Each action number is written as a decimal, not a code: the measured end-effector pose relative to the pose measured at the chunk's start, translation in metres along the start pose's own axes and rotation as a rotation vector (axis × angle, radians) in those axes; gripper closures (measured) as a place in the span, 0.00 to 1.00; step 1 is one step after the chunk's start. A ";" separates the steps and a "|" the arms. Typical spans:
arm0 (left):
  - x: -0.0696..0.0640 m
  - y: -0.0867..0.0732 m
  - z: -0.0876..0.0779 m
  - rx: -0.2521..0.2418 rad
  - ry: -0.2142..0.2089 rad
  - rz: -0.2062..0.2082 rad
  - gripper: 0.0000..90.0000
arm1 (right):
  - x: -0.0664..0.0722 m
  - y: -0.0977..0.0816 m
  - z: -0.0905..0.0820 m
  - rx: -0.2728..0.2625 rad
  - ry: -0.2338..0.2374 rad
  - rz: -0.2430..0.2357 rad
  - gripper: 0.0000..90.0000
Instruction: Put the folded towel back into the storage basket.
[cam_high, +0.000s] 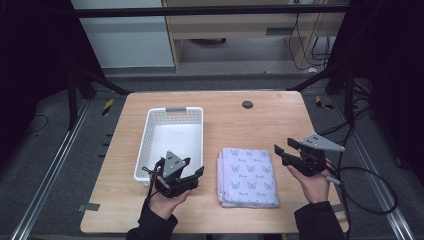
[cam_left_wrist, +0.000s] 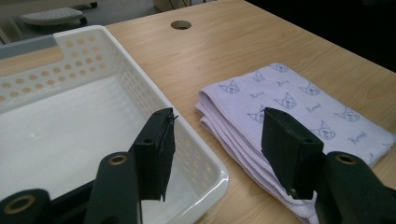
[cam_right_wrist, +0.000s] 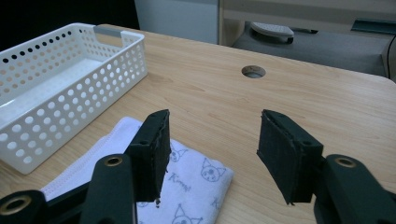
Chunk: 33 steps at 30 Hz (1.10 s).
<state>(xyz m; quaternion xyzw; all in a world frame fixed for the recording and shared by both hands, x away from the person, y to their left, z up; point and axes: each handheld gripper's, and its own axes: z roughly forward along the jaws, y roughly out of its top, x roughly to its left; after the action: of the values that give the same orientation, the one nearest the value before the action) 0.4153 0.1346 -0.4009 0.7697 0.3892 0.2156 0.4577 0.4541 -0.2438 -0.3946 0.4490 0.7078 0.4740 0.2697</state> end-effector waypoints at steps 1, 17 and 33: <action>-0.001 0.000 0.001 0.005 -0.002 0.005 0.48 | 0.000 0.000 0.000 0.002 0.000 0.002 0.48; -0.026 -0.005 0.023 0.051 -0.027 0.031 0.49 | -0.003 -0.007 0.014 0.025 -0.005 -0.009 0.44; -0.042 -0.016 0.039 0.102 -0.042 0.061 0.50 | 0.003 -0.017 0.029 0.047 0.049 -0.006 0.43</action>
<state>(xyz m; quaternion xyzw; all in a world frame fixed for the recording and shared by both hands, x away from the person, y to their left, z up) 0.4105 0.0841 -0.4330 0.8080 0.3663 0.1930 0.4191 0.4694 -0.2315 -0.4217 0.4412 0.7264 0.4675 0.2430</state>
